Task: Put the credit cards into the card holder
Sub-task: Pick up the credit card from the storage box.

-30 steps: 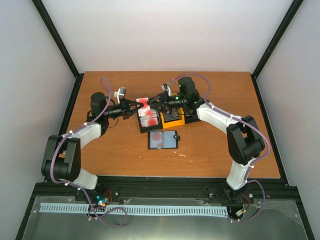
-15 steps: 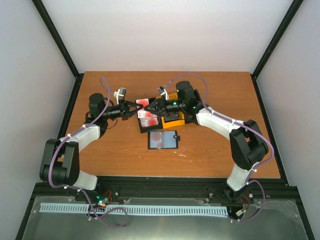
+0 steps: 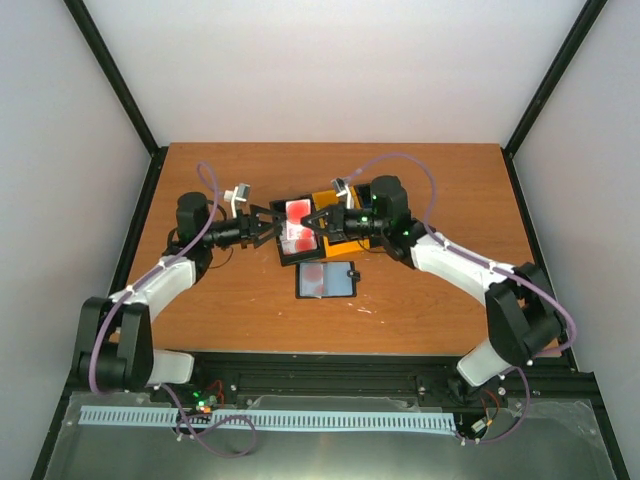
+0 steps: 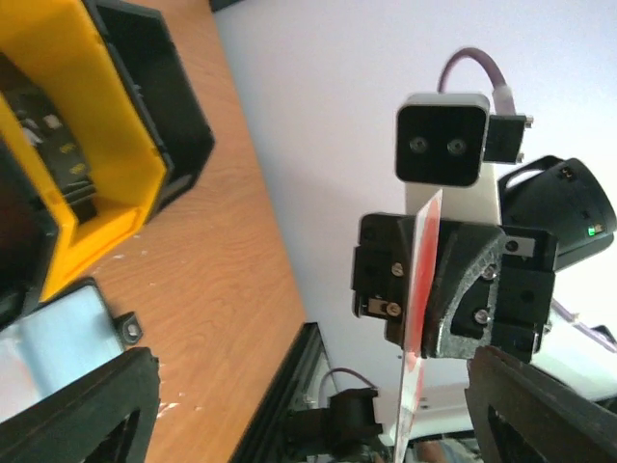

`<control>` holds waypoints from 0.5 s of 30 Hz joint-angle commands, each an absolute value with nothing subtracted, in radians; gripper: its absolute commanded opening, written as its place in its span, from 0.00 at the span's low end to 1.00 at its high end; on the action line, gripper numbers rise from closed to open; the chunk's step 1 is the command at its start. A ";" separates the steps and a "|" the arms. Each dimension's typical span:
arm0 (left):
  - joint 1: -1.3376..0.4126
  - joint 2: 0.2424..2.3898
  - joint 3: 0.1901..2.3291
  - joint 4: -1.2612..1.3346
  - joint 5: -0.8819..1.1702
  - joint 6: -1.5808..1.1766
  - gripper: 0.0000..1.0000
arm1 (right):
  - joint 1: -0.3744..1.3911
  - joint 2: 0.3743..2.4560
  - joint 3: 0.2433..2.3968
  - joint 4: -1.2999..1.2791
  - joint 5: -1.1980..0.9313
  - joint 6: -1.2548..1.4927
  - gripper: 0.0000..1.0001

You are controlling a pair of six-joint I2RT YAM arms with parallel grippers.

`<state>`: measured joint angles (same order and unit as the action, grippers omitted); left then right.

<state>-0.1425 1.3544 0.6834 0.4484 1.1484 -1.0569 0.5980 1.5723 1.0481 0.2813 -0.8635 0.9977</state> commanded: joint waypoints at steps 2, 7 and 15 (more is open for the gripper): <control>-0.143 1.252 0.718 0.094 0.949 -0.754 0.94 | 0.595 1.472 0.898 0.227 -0.749 0.949 0.03; -0.150 1.184 0.613 0.065 0.888 -0.712 1.00 | 0.587 1.271 0.743 0.040 -0.579 0.866 0.03; -0.272 1.184 0.526 0.036 0.735 -0.706 1.00 | 0.586 1.111 0.626 -0.138 -0.467 0.771 0.03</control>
